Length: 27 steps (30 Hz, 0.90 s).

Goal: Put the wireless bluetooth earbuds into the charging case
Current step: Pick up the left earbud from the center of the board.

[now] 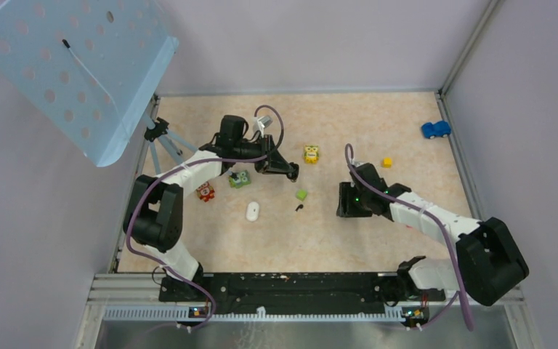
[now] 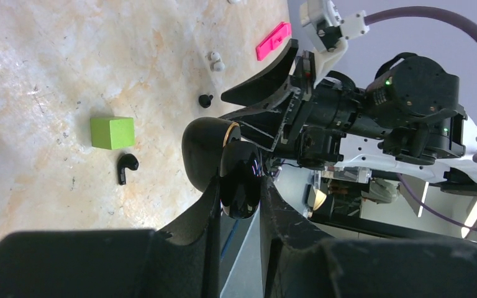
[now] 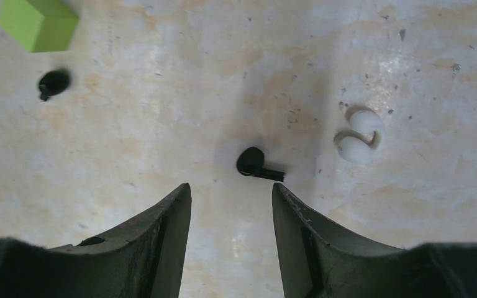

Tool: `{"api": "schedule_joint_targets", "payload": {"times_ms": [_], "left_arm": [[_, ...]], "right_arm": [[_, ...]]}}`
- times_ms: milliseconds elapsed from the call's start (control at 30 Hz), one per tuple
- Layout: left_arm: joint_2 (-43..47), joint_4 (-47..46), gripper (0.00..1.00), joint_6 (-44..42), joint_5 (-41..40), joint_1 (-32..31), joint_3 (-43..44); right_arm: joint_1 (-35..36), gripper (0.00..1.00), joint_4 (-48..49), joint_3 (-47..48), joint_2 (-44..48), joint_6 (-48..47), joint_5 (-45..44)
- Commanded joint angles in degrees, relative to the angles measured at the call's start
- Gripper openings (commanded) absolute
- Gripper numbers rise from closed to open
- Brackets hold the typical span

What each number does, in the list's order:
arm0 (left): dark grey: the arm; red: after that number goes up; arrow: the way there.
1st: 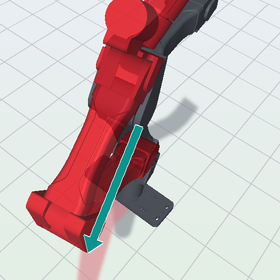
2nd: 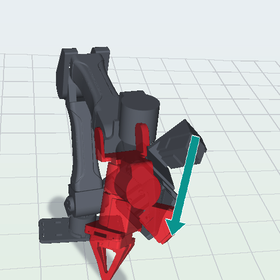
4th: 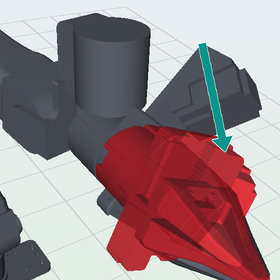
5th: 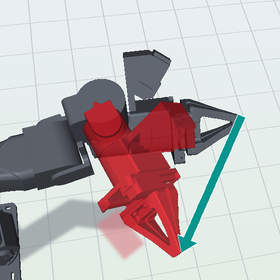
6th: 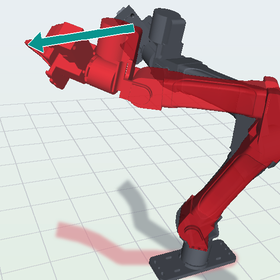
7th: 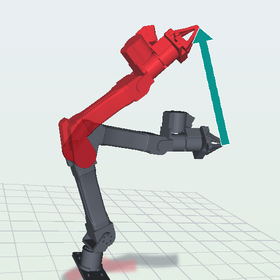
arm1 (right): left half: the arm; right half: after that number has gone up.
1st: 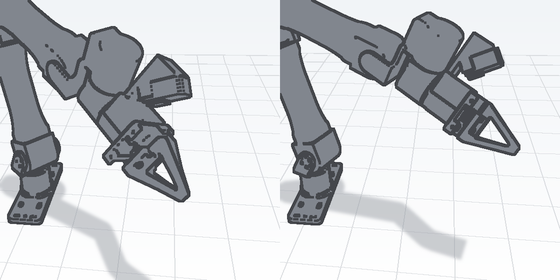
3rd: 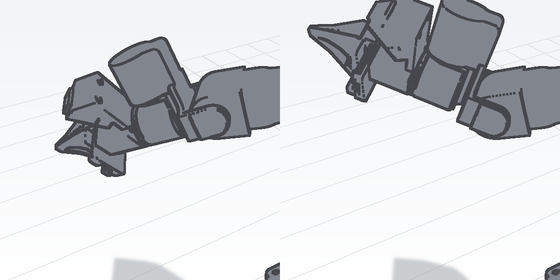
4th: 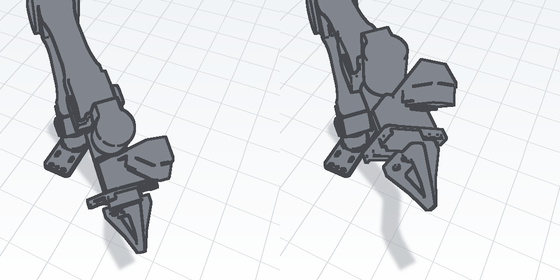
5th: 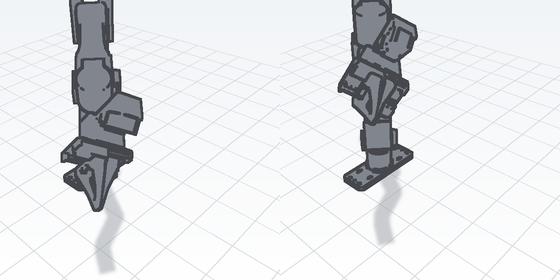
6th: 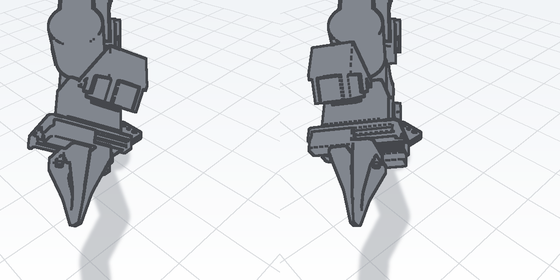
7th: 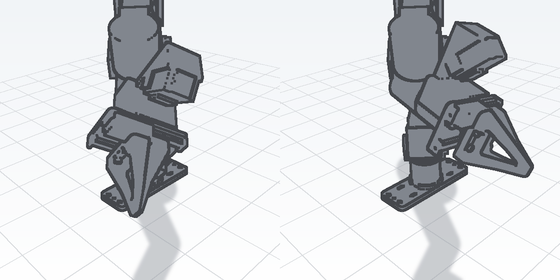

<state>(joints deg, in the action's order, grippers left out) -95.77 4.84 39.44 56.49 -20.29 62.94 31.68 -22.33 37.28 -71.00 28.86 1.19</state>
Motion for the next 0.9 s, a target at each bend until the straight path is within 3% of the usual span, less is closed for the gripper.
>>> {"api": "schedule_joint_targets", "payload": {"times_ms": [0,433,533,733,867], "left_arm": [[0.52,-0.56,0.0,-1.46,0.89,0.14,2.06],[0.76,-1.16,0.0,-1.19,2.58,0.13,1.51],[0.63,-1.24,0.0,-1.33,3.11,0.09,1.33],[0.79,-1.45,0.0,-1.41,3.45,0.1,1.31],[0.61,-2.15,0.0,-0.86,3.45,0.08,1.13]], "right_arm": [[0.49,0.5,-2.2,3.14,-2.03,-3.0,-4.13],[0.88,0.38,1.28,5.52,-8.19,-4.61,-3.19],[0.99,0.31,2.18,5.53,-9.23,-4.68,-2.76],[1.28,0.29,2.35,4.99,-10.4,-4.6,-3.58],[1.37,0.33,1.9,4.23,-10.09,-4.61,-4.49]]}}
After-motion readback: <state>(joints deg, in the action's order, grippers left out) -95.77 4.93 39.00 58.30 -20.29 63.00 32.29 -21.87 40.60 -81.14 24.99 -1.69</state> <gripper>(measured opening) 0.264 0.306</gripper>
